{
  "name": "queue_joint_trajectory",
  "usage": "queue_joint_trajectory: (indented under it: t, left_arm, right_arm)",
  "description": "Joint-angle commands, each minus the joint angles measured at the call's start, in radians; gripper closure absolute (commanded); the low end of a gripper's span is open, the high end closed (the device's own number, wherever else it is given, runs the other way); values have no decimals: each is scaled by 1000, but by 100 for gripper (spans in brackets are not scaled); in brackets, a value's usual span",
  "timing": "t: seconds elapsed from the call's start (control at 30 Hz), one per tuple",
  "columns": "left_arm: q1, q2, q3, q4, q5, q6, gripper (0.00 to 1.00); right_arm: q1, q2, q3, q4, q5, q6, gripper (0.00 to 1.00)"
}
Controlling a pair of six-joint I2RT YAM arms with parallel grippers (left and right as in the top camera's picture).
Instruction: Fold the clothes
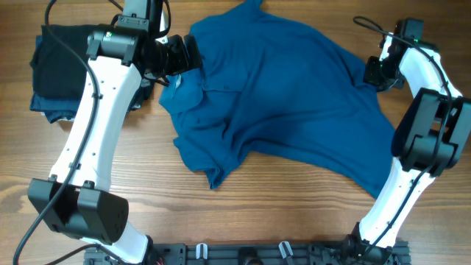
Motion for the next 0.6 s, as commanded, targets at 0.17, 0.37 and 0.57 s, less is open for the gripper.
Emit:
queue_joint_trajectory:
  t: [0.17,0.37,0.57]
  left_arm:
    - [2,0,6,2,-6,9,0]
    - [2,0,6,2,-6,9,0]
    - [2,0,6,2,-6,9,0]
  right_arm:
    - [-34,25,-70,104,45,60,96]
    - [-75,25,-70,204,46,57,96]
    - [-92,25,-70,378,53,57,96]
